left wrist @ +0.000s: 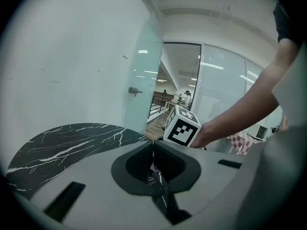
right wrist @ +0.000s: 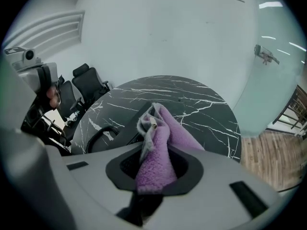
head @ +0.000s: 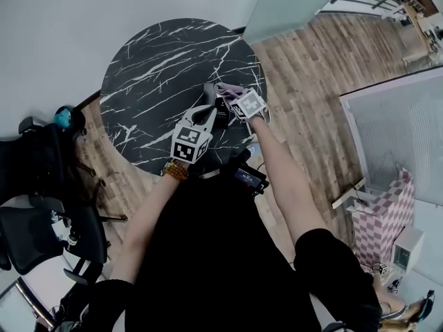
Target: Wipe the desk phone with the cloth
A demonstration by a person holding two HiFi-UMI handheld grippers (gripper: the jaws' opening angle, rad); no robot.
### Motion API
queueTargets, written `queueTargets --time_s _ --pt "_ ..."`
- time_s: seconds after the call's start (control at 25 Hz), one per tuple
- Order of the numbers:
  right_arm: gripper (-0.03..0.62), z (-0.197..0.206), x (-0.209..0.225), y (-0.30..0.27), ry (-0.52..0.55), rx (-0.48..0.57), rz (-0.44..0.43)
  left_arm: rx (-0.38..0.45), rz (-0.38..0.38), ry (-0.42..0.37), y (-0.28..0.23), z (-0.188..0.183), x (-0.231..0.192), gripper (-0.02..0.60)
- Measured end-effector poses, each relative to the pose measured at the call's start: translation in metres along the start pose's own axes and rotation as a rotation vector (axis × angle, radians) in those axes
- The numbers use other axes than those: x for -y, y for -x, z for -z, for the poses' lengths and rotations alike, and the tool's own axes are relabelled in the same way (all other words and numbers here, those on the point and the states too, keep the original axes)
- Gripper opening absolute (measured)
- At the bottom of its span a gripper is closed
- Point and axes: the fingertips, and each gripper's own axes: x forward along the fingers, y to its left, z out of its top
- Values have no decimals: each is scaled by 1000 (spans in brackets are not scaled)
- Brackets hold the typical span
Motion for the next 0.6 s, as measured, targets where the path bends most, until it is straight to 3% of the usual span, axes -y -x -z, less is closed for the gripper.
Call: queueTargets --time_s 0.6 --pt "77 7 -6 -1 -99 45 -4 -20 18 -1 0 9 2 20"
